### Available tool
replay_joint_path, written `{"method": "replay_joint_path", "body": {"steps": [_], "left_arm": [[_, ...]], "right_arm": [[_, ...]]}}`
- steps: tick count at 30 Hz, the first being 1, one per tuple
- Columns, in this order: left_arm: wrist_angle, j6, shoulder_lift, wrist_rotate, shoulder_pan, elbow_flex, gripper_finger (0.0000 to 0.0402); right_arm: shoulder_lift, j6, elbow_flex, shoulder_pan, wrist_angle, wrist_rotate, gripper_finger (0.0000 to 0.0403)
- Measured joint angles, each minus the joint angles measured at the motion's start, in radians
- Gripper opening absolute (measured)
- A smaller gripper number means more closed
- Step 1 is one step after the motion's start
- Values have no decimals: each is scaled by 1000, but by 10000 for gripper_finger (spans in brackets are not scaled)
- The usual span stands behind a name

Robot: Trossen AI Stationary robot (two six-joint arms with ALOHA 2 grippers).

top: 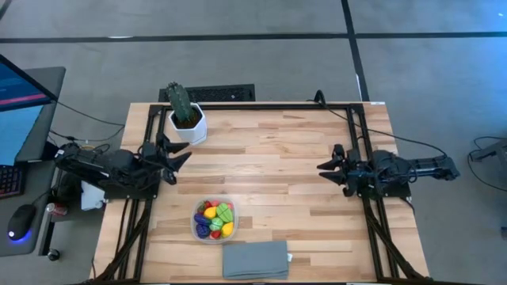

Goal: Pick and placing Produce into tupperware
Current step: Return to Home Position

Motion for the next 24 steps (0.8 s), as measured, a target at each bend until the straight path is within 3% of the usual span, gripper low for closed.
{"method": "replay_joint_path", "body": {"steps": [5, 12, 17, 24], "left_arm": [[-56, 57, 0, -121, 0, 0, 174], [-99, 54, 0, -113, 0, 0, 174], [-104, 82, 0, 2, 0, 0, 174], [-141, 121, 0, 324, 0, 0, 174]], "right_arm": [[3, 1, 0, 3, -47, -3, 159], [18, 1, 0, 39, -48, -6, 159], [18, 1, 0, 60, -49, -6, 159], [18, 1, 0, 81, -50, -6, 159]]}}
